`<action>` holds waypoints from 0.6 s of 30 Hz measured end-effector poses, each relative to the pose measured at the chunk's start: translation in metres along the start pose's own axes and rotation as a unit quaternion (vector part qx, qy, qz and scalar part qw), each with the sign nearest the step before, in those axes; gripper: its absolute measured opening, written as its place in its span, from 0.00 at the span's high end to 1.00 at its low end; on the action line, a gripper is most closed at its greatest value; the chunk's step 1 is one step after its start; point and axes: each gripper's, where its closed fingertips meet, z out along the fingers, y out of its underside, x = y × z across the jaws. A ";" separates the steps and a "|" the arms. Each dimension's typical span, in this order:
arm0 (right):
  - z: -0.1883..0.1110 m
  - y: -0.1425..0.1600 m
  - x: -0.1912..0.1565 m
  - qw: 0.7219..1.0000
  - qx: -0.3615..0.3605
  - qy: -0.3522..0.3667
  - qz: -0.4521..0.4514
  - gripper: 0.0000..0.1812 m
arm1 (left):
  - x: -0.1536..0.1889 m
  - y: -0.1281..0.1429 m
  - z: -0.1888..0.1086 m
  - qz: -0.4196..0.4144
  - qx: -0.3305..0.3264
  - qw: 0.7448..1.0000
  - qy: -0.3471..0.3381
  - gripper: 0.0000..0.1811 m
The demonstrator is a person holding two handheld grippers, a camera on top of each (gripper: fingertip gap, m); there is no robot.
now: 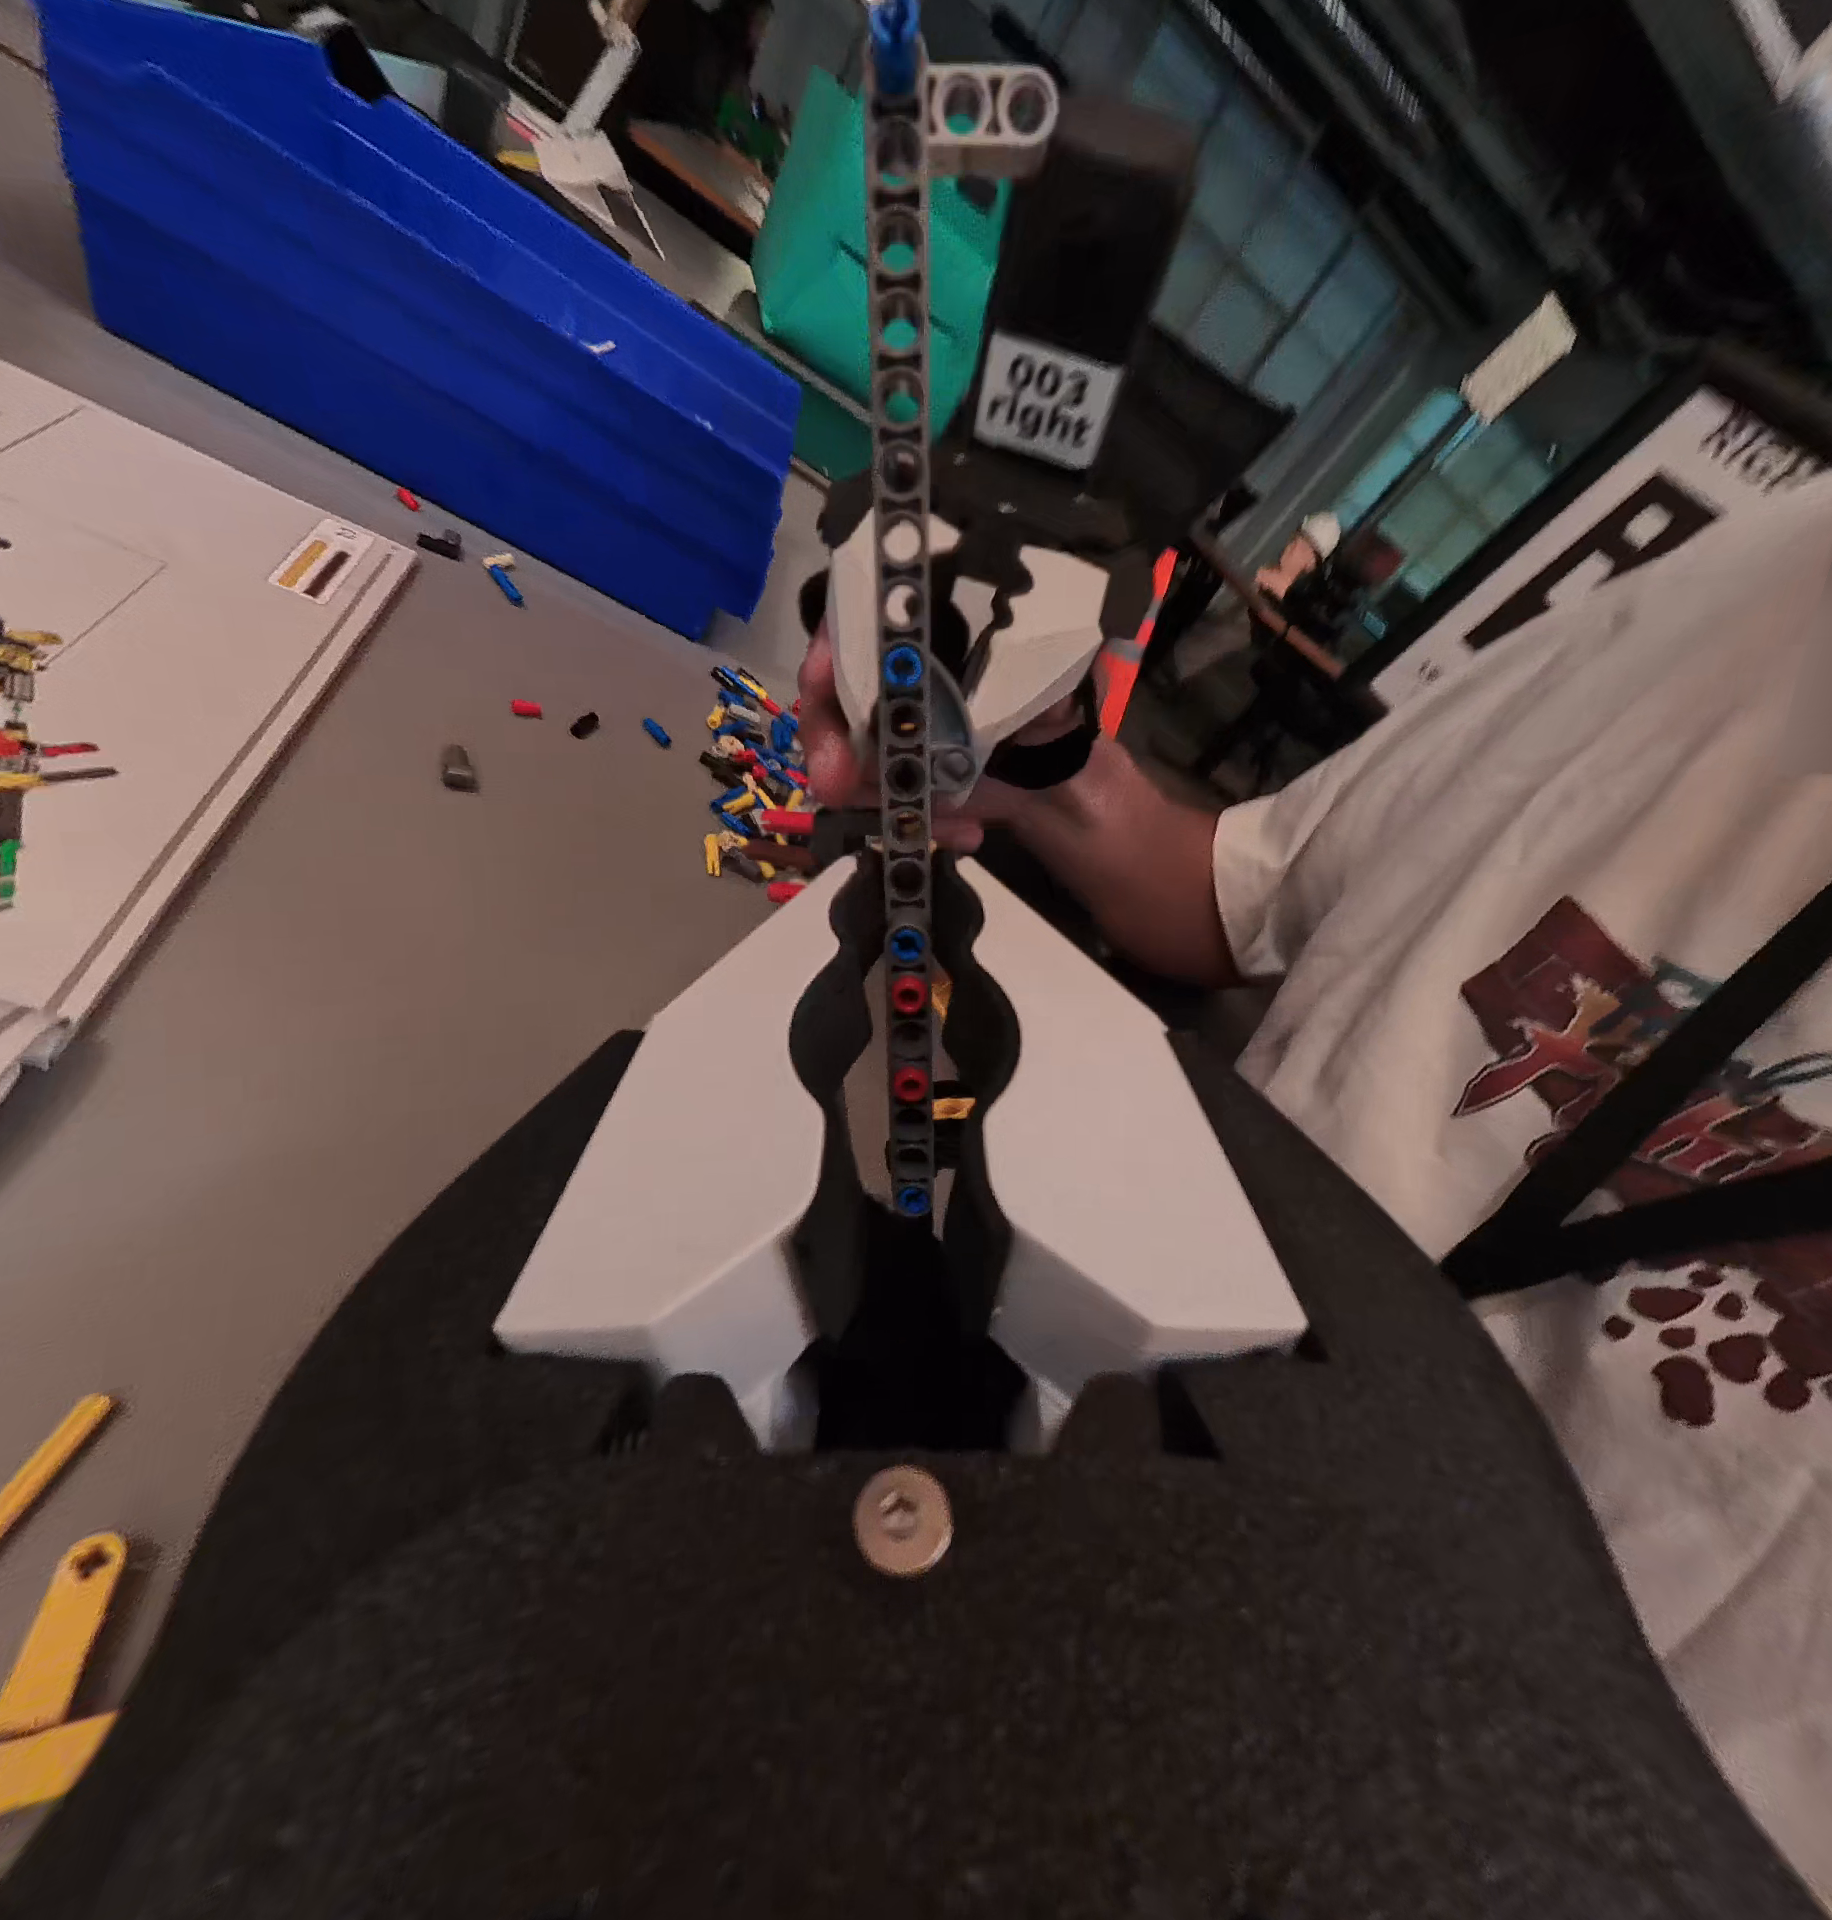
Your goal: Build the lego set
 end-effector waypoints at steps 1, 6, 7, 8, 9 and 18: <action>-0.001 -0.005 0.002 0.999 0.031 -0.026 0.028 0.91 | -0.003 -0.002 -0.002 -0.020 0.019 1.000 0.002 0.97; -0.004 -0.008 0.017 0.993 0.096 -0.024 0.058 0.83 | -0.018 -0.015 -0.010 -0.100 0.109 0.989 0.014 0.96; -0.002 -0.006 0.018 0.992 0.097 -0.026 0.071 0.81 | -0.020 -0.017 -0.009 -0.104 0.117 0.988 0.015 0.97; 0.000 -0.004 0.019 0.991 0.095 -0.031 0.090 0.78 | -0.020 -0.017 -0.007 -0.110 0.119 0.987 0.019 0.96; 0.004 -0.001 0.022 0.989 0.092 -0.034 0.111 0.75 | -0.022 -0.016 -0.005 -0.115 0.121 0.986 0.018 0.97; 0.009 0.005 0.028 0.970 0.091 -0.083 0.212 0.89 | -0.033 -0.008 0.003 -0.127 0.119 0.985 0.007 0.96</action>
